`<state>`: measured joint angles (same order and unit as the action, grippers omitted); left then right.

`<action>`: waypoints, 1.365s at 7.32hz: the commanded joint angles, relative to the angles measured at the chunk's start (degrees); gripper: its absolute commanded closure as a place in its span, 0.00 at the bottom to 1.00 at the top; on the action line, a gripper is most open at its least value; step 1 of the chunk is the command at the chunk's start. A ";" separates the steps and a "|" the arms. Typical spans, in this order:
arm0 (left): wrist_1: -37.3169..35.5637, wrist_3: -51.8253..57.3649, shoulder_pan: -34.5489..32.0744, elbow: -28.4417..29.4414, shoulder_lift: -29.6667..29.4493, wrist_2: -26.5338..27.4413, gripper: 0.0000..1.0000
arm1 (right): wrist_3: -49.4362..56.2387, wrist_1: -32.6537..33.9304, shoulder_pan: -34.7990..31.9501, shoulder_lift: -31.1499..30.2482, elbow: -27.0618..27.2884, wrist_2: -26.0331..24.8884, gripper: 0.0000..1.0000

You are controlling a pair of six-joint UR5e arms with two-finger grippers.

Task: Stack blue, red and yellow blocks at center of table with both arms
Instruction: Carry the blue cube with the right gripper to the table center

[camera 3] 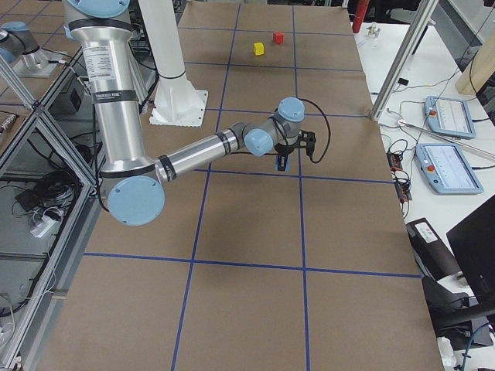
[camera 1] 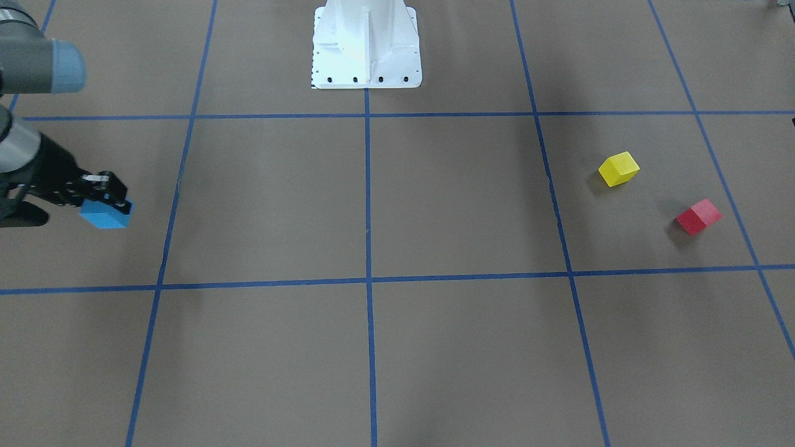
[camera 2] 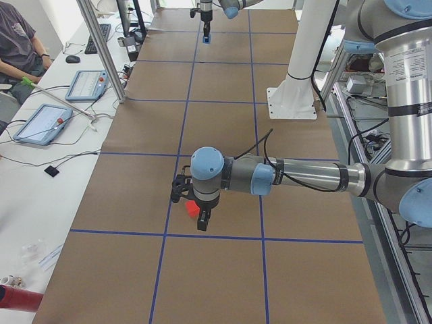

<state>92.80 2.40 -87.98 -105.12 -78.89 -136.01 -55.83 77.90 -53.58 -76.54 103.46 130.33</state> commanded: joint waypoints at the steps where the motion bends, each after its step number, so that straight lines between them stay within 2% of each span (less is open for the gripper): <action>1: 0.01 0.06 0.09 0.35 -0.04 0.04 0.00 | -15.49 3.64 14.24 16.95 -4.80 -9.79 1.00; 4: 0.01 -0.03 0.09 0.80 0.05 0.04 0.00 | -21.77 4.10 20.34 32.90 -19.21 -11.32 1.00; 8: 0.71 -0.03 0.18 1.24 -0.12 0.13 0.00 | -22.65 4.10 22.72 33.56 -21.89 -14.23 1.00; 10: 0.72 -0.03 0.18 1.24 -0.12 0.04 0.00 | -22.48 3.49 23.34 35.39 -25.47 -15.37 1.00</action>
<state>93.45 2.37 -87.80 -103.88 -79.00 -135.90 -78.37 81.88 -30.70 -42.36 80.46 115.78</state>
